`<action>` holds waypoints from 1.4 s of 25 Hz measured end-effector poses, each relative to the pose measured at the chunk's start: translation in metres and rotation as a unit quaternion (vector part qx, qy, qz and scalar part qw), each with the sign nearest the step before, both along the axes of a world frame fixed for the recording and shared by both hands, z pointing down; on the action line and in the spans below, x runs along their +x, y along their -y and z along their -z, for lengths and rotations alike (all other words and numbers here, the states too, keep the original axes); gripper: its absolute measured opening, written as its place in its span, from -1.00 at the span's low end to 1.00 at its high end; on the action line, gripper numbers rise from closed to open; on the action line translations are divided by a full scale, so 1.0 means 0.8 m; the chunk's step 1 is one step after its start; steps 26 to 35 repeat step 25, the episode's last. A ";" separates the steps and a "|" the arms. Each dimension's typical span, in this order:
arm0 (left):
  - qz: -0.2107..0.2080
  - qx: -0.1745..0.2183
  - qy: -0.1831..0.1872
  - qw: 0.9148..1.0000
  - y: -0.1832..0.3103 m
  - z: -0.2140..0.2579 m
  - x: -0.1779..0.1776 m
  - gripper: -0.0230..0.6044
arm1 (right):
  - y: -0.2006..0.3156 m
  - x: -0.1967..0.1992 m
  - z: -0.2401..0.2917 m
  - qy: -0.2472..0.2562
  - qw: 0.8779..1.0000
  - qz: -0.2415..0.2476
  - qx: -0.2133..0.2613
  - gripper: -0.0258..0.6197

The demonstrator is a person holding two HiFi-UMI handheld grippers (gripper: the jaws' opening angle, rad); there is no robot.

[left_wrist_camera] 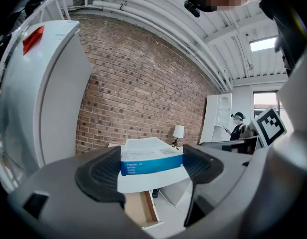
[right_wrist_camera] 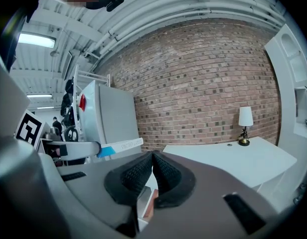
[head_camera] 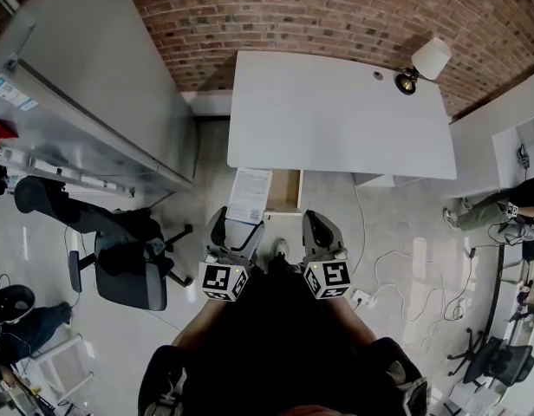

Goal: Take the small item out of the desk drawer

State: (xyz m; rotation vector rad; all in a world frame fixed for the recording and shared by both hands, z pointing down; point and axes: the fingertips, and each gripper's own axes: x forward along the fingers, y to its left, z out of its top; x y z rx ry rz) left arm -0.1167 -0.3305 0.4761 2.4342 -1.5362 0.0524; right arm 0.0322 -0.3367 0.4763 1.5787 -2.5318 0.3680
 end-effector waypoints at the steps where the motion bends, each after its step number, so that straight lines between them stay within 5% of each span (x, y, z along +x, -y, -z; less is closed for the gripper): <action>1: 0.000 0.000 -0.002 1.000 0.000 0.000 0.001 0.33 | 0.000 0.000 -0.001 -0.001 1.000 0.000 -0.001 -0.84; 35: -0.017 -0.007 0.001 1.000 0.017 -0.005 0.014 0.33 | 0.018 -0.001 -0.002 0.001 1.000 0.001 -0.002 -0.84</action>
